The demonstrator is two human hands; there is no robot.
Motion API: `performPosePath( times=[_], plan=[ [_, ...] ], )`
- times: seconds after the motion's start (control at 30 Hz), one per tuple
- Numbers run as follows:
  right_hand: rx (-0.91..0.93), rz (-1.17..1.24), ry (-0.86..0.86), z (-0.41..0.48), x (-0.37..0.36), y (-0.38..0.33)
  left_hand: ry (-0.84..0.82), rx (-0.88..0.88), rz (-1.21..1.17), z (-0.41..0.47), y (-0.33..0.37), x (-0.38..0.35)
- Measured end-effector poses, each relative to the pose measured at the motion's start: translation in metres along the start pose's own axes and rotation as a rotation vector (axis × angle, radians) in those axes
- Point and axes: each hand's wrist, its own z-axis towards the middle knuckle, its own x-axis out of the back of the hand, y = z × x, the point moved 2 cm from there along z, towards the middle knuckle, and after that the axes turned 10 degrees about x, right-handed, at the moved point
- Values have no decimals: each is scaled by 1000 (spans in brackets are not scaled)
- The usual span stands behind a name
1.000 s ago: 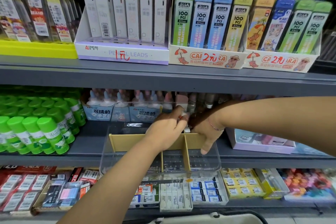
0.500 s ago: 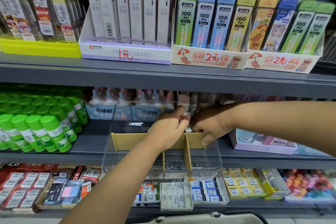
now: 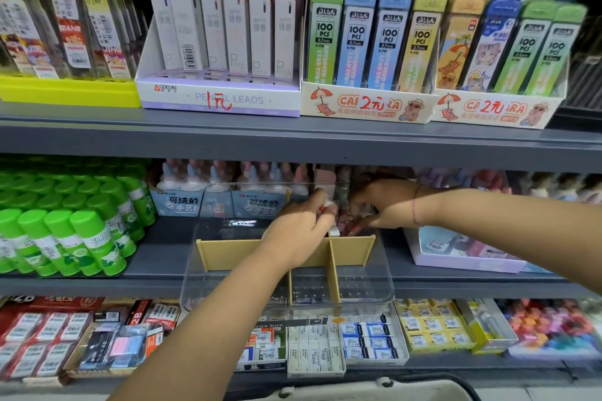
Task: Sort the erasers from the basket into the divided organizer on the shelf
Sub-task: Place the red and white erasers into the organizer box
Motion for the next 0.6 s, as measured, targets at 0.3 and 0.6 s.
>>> performPosePath(
  times=[0.3,0.6],
  plan=[
    [-122,-4,38,28,-6,19,4,27,0,0,0,-1],
    [66,-458,280,27,-10,9,24,22,-31,1,-2,-2]
  ],
)
